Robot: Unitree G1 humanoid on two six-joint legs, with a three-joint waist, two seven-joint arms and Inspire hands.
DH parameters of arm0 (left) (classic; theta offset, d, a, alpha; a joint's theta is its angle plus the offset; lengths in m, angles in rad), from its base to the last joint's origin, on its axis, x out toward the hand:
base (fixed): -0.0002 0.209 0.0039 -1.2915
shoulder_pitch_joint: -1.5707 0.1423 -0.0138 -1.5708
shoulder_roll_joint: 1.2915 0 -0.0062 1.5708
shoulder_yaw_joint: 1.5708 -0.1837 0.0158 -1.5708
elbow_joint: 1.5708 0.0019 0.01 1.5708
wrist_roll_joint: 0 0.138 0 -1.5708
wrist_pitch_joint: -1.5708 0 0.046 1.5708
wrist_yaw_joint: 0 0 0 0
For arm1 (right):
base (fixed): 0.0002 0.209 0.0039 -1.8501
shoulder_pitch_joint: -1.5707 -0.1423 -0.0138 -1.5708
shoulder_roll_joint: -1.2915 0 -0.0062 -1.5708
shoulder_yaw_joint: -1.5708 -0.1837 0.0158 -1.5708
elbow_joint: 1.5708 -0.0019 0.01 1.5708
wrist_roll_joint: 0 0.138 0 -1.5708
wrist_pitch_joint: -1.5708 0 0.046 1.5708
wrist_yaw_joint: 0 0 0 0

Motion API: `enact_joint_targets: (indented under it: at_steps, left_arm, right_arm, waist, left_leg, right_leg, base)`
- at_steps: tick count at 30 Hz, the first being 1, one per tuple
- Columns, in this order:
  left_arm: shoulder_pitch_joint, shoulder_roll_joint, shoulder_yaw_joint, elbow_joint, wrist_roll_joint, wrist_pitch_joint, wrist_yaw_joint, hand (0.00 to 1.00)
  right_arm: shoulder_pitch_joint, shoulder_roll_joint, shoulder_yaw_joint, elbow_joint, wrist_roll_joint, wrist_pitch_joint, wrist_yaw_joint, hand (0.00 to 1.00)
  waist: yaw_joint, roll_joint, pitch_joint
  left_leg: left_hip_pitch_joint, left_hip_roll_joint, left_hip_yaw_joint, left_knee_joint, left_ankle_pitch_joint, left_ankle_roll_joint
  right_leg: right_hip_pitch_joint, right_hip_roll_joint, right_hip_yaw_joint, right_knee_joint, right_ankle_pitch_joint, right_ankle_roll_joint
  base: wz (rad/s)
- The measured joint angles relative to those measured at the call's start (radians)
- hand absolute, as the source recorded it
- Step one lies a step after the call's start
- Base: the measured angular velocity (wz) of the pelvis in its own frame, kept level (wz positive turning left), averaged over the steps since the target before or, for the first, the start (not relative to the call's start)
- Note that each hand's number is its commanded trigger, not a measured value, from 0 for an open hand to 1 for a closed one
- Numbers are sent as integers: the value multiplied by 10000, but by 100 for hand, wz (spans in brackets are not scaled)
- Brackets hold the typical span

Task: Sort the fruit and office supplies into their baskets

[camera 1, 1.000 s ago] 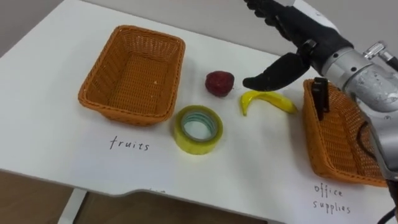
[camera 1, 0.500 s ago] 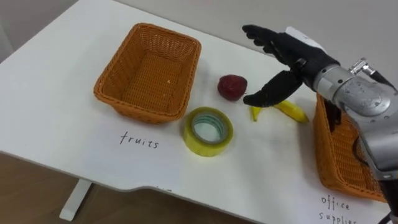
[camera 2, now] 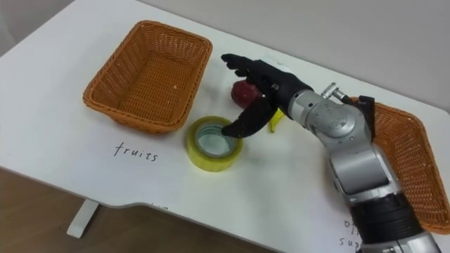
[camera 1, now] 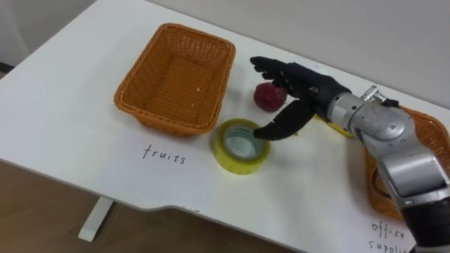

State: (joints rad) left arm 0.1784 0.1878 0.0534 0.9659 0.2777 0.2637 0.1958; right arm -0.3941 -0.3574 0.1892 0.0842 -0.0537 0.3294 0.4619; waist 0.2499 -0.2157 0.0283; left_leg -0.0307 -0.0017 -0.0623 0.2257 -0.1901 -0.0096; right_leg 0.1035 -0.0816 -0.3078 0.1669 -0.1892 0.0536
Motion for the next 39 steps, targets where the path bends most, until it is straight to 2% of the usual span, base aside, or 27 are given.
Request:
enact_joint_targets:
  at_steps: [7, 18, 20, 24, 29, 39]
  left_arm:
    - [69, -13, 1, -12, -7, 157, 16, 0]
    - [88, -18, -2, -31, -13, 375, 322, 0]
    - [89, -25, 0, -56, -10, 393, 331, 0]
    - [92, -100, 3, -118, -9, 571, 371, 0]
    - [95, -151, 2, -127, -11, 612, 372, 0]
    - [52, -147, 5, -45, -19, 635, 371, 0]
  right_arm:
    - [0, 49, 147, 154, 154, 0, -88, 0]
    - [-134, 188, 653, 637, 1071, 25, -840, 0]
    - [-277, 191, 690, 773, 1067, 189, -842, 0]
    - [-618, 233, 730, 1029, 1065, 238, -881, 0]
    - [-623, 395, 734, 1030, 1069, 370, -891, 0]
    - [-622, 411, 787, 1426, 760, 426, -899, 0]
  waist:
    - [52, 132, -99]
    - [46, 48, -164]
    - [55, 41, -161]
    - [82, 30, -165]
    - [93, 16, -162]
    - [162, 20, -141]
  left_leg:
    - [-91, -13, -46, 112, 3, -1]
    - [-86, -11, -38, 111, 20, -22]
    - [-96, -11, -41, 108, 20, -22]
    - [-98, -11, -41, 97, 22, -25]
    - [-110, -11, -45, 85, 21, -25]
    - [-93, -11, -45, 54, 21, -24]
  right_leg:
    - [-16, -5, -27, 2, 0, -1]
    - [-20, 4, 30, 1, 0, -1]
    - [-28, 6, 30, 2, 0, -1]
    - [-40, 11, 27, 0, 1, -2]
    - [-58, 12, 23, 0, 1, -2]
    - [-65, 11, -11, -15, 1, -2]
  base:
    - [2]
    - [0]
    - [0]
    - [0]
    - [0]
    - [0]
